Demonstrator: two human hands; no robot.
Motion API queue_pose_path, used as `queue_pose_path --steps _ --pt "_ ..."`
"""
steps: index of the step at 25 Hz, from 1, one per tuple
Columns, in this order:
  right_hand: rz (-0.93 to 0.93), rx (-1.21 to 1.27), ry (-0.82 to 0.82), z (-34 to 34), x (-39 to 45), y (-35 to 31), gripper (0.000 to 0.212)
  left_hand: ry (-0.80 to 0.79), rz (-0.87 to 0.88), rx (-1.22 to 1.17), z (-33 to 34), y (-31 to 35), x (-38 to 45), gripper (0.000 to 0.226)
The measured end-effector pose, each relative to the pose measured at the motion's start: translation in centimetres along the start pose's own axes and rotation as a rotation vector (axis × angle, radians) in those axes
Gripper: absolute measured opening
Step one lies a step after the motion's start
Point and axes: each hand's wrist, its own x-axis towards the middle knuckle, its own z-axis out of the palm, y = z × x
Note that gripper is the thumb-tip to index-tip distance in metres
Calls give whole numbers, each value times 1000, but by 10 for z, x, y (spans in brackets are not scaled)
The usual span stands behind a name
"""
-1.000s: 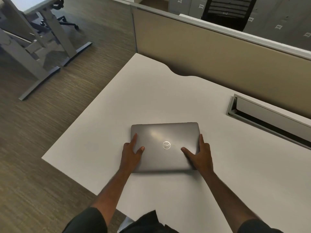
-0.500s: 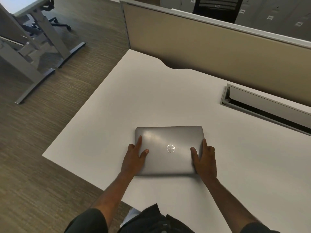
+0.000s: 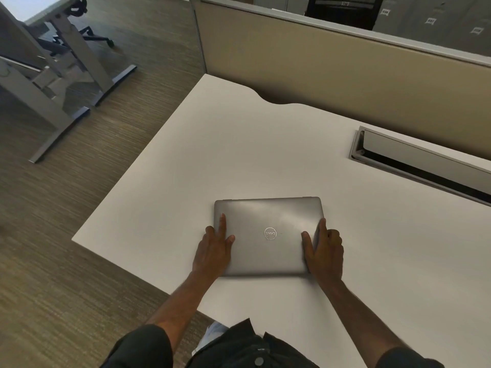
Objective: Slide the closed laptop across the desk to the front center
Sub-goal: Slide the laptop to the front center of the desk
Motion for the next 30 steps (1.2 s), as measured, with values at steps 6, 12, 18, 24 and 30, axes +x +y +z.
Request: queue_pose_path --steps 6,12,18,24,30 --pt "-13 -29 4 1 -3 0 69 20 26 136 5 -4 -2 69" --pt "-24 -74 1 -1 -3 2 64 37 46 229 1 -10 -2 72" --pt "-28 -38 -11 -6 -2 -4 63 58 -46 113 0 3 -10 79" --pt "-1 -105 -35 -4 -4 -10 78 -49 -156 11 -1 19 -15 81" --pt "37 -128 -77 -3 1 -11 81 -165 -222 -318 -12 13 -1 99"
